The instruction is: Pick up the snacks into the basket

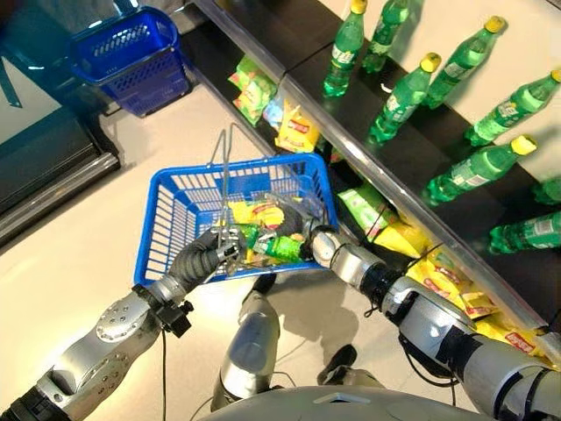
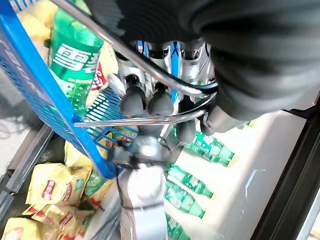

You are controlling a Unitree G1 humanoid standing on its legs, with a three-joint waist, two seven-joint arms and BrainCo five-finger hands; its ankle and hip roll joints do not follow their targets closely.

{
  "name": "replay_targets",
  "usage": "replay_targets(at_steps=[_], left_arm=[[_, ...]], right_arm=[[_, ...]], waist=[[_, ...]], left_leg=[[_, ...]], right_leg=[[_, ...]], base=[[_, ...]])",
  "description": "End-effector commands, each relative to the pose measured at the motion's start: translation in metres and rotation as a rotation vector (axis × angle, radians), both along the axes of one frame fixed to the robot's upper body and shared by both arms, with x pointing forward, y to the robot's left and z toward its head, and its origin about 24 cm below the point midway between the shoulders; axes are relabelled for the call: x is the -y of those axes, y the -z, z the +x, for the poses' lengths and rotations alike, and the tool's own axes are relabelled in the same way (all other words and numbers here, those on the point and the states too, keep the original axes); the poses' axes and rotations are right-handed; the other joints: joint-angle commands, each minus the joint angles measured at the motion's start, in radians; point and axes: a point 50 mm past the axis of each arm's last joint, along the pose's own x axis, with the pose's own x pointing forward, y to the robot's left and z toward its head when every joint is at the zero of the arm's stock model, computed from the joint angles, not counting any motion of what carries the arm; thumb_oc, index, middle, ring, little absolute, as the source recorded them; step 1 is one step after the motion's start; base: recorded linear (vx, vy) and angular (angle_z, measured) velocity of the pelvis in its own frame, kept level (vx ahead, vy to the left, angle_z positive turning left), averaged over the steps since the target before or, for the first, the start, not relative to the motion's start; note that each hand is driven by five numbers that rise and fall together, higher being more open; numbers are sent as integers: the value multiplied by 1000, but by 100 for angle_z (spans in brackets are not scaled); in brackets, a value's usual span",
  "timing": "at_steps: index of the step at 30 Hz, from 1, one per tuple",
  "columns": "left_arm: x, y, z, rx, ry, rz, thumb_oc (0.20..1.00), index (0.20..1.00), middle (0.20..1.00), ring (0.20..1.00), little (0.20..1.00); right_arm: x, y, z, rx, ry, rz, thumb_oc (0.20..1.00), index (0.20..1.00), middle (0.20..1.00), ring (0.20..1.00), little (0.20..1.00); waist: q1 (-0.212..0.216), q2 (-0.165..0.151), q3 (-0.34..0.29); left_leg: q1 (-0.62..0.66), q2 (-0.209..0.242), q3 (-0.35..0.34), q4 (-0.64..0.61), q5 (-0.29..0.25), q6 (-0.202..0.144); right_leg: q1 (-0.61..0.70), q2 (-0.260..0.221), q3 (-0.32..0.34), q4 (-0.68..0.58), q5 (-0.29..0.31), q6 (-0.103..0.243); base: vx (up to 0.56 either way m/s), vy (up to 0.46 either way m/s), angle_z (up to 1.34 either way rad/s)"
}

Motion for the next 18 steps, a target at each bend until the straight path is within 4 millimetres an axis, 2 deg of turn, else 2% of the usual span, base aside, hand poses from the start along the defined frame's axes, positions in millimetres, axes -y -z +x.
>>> replay_targets(at_steps=[1, 2, 3, 5, 10, 12, 13, 18], left_arm=[[15, -70, -1, 419, 59, -163, 200, 200, 200, 200, 200], [12, -66, 0, 410, 35, -152, 200, 200, 200, 200, 200], [12, -66, 0, 410, 35, -152, 200, 200, 200, 200, 200], [6, -59, 3, 392, -5, -132, 200, 200, 200, 200, 200], [-4, -43, 7, 364, -78, -67, 200, 200, 200, 200, 200], [-19, -29, 10, 346, -176, 17, 200, 200, 200, 200, 200], [-19, -29, 10, 345, -175, 17, 200, 200, 200, 200, 200], [-40, -7, 11, 307, -286, 142, 200, 200, 200, 200, 200]], right_arm=[[-9, -42, 5, 124, -33, 154, 1000, 1000, 1000, 1000, 1000], [-3, -53, 3, 159, -32, 207, 1000, 1000, 1000, 1000, 1000], [-2, -53, 3, 159, -31, 207, 1000, 1000, 1000, 1000, 1000], [8, -66, -1, 206, -32, 271, 1000, 1000, 1000, 1000, 1000], [30, -75, -8, 238, 0, 358, 1000, 1000, 1000, 1000, 1000], [47, -79, -14, 247, 21, 414, 1000, 1000, 1000, 1000, 1000], [47, -78, -15, 246, 22, 414, 1000, 1000, 1000, 1000, 1000], [75, -80, -25, 252, 57, 464, 1000, 1000, 1000, 1000, 1000]], waist=[[-38, -19, -47], [-47, -22, -46], [-48, -22, -50], [-64, -23, -50], [-80, -24, -61], [-93, -23, -67], [-93, -23, -68], [-110, -24, -87]], left_leg=[[31, -8, 58, -86, 34, 103], [31, -6, 60, -87, 34, 103], [26, -7, 58, -89, 40, 104], [32, -5, 63, -90, 39, 105], [36, -2, 68, -88, 36, 106], [42, 1, 72, -88, 34, 105], [42, 1, 72, -88, 34, 105], [58, 10, 80, -91, 31, 102]], right_leg=[[-45, -2, 31, 11, 110, -9], [-47, -2, 33, 12, 109, -8], [-50, -3, 31, 9, 114, -8], [-50, -3, 37, 13, 113, -8], [-49, -4, 40, 17, 110, -8], [-47, -2, 40, 20, 106, -9], [-47, -2, 40, 20, 106, -9], [-35, 2, 42, 13, 104, -9]], base=[[0, 0, 0], [0, 0, 0], [0, 0, 0], [-4, 5, -2], [-1, 2, -5], [0, 0, 0], [0, 0, 0], [20, -9, -6]])
